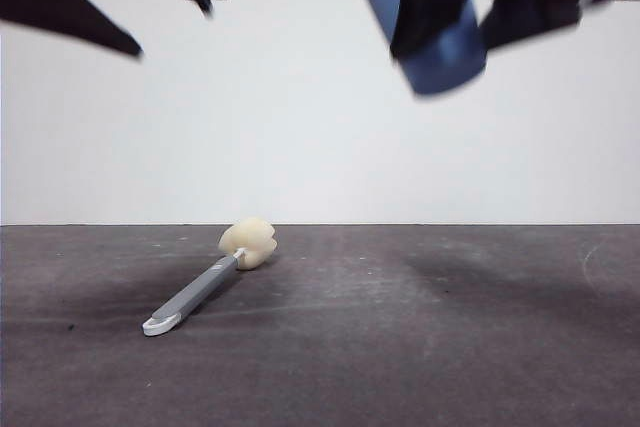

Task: Pick up the cup brush,pick up the cup,insert the brush into the cup,clean the cup,put the cup brush back,put the cup back to the fixed position on the table

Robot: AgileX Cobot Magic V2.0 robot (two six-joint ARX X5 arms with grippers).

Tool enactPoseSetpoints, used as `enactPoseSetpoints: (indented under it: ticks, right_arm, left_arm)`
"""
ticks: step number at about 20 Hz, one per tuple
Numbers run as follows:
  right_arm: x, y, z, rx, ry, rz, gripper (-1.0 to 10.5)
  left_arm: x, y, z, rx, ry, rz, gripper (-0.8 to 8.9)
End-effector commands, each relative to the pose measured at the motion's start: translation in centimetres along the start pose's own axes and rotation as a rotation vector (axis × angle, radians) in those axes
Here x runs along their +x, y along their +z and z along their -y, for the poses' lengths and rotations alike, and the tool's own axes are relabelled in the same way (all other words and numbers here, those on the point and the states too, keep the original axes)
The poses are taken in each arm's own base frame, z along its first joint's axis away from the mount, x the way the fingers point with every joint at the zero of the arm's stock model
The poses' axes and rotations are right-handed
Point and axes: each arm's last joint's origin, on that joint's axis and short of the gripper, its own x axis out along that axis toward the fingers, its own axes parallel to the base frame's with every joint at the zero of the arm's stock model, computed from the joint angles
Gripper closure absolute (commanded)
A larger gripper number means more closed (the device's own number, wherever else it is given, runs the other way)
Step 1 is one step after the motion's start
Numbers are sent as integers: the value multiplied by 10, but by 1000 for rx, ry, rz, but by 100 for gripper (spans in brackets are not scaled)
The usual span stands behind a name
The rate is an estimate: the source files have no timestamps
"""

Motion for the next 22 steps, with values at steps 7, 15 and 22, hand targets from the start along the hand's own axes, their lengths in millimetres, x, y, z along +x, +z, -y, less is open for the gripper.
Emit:
enactPoseSetpoints:
  ticks: [7,15,22]
  right_arm:
    - [86,-65,-6,45,27,-93,959]
    - [115,-90,11,98,59,-70,959]
    - [127,-111,19,113,100,-122,959]
  left_arm:
    - [-53,-11,-5,79,-17,20,466]
    - [-55,-13,-7,82,-6,13,466]
    - [-55,-12,-7,104,23,26,466]
